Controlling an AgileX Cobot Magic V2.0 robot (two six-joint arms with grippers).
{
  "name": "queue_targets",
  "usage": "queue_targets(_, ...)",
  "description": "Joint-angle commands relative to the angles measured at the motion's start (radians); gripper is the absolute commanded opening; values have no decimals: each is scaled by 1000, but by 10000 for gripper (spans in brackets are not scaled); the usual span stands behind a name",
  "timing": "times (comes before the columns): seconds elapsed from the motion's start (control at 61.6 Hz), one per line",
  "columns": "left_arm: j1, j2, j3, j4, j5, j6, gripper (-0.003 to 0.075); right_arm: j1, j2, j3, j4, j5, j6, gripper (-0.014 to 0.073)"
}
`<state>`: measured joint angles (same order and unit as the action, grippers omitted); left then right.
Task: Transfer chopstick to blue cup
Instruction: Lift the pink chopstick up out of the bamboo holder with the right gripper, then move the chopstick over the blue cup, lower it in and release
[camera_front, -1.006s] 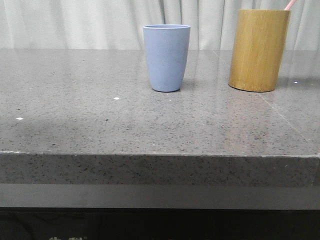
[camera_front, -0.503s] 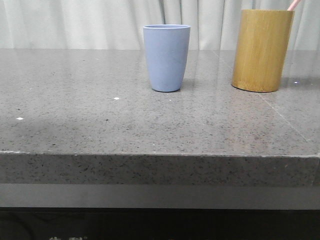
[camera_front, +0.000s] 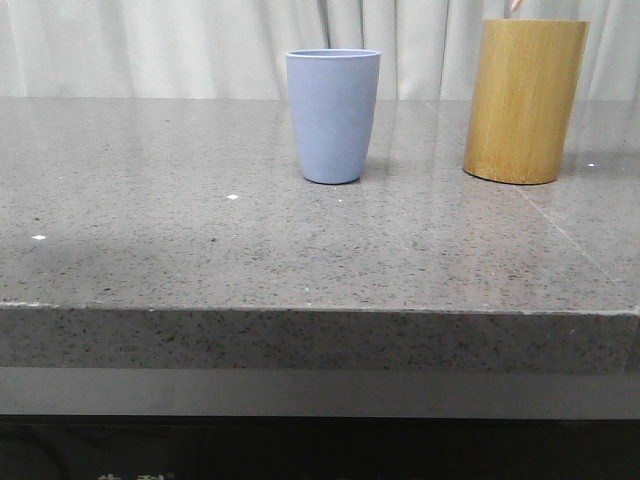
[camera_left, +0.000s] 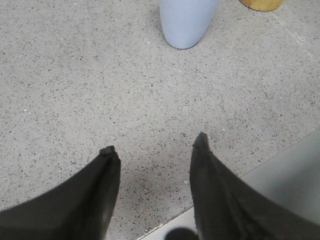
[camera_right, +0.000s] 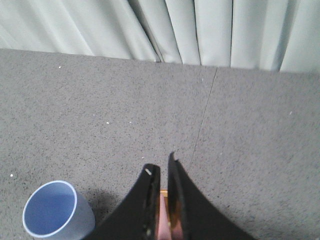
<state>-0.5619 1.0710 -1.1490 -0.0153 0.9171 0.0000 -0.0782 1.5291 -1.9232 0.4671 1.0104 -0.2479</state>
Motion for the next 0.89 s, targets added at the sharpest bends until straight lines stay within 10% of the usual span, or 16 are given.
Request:
queue_targets(0.0,-7,-17,-27,-1,-65,0,337,31,-46,-101,-38,2,-12,-58)
queue_targets(0.487,-7,-17,-27,-1,-65,0,337,392,20,-177,-112,-9,-12,-58)
queue_targets(0.876,-7,-17,-27,-1,-65,0,337,491,205,-177,-212,-13,-12,-56)
